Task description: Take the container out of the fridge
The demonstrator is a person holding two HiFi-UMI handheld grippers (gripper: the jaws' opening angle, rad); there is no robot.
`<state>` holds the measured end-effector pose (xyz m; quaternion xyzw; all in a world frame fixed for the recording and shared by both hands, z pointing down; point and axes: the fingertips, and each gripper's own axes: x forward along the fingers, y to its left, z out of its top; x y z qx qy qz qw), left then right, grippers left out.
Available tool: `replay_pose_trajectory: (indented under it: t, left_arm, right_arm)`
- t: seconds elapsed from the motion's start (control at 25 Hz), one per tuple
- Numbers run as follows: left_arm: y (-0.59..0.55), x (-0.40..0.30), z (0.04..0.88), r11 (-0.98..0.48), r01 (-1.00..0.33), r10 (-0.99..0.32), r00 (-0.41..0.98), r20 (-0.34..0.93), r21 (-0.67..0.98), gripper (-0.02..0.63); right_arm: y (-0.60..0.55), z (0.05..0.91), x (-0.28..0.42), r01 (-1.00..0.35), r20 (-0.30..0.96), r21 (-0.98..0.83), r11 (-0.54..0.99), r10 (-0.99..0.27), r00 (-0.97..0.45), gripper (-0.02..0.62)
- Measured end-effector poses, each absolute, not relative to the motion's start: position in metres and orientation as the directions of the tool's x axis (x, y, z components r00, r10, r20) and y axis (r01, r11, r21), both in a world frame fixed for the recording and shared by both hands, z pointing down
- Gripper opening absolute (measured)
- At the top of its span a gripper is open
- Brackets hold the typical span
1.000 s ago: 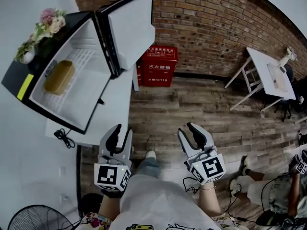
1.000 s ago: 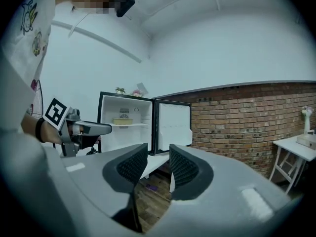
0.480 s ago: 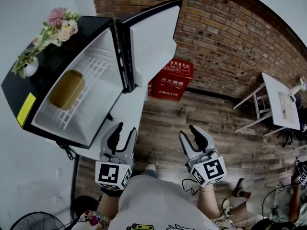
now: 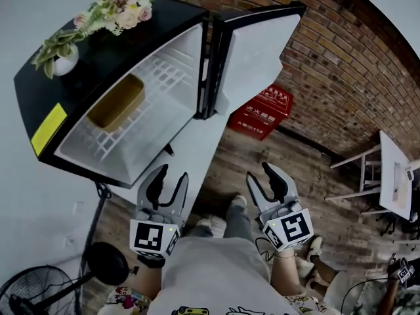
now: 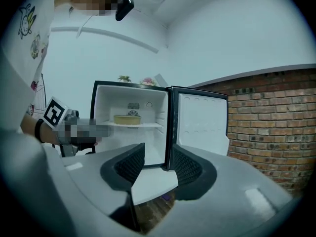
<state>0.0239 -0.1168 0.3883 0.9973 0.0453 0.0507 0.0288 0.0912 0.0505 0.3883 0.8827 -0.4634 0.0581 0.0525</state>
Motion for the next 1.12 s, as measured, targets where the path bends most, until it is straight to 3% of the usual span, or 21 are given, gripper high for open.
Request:
replay_pose_trajectory:
  t: [0.56,0.8,1.12]
  left_arm:
    - [-0.169,0.027,0.378,-0.911,-0.407,-0.404,0.913,0.058,0.059,0.21]
    - [-0.159,0.027,0.37,-0.797,-0.602,-0.601,0.798,0.039,0.048,0.212]
    - [-0.128,0.005,0.363,-0.634,-0.772,-0.771,0.635,0.048,0.043,0.215]
  right_arm:
    - [-0.065,0.37,0.155,-0.994,0.124,0.101,-0.045,-0.991,0.058,0.183]
    - [-0.087,0.359,0.174,-0.971,0.106,0.137,0.198,-0.977,-0.185,0.183]
    - [-0.096,0.36,0.172,-0.906,0.088,0.127,0.405,-0.914,-0.396,0.183]
